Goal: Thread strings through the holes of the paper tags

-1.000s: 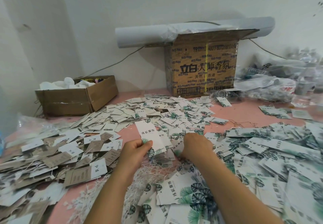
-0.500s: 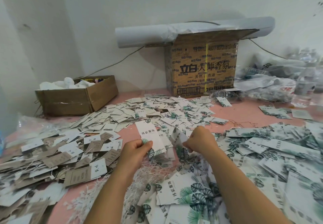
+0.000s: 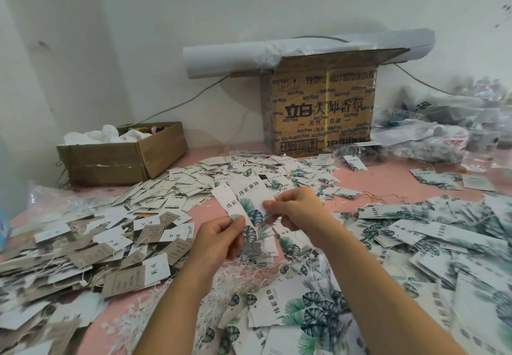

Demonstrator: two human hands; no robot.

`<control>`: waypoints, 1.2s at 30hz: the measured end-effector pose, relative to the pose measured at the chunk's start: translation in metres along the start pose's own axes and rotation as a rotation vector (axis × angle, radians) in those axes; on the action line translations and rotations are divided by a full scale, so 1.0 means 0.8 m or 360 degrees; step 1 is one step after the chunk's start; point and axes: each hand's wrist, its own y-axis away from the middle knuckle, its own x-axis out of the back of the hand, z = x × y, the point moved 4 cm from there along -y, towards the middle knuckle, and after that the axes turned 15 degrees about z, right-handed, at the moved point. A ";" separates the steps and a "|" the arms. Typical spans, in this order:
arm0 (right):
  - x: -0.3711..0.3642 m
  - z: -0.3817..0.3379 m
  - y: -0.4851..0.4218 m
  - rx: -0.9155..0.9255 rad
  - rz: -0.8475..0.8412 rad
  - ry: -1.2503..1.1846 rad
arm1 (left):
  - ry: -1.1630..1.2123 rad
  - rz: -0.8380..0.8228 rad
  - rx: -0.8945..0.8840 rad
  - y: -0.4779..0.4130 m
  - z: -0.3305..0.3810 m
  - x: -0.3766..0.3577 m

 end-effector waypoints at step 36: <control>-0.013 -0.026 0.010 0.0361 -0.0130 0.0013 | 0.0281 0.0467 -0.0226 -0.009 0.020 0.030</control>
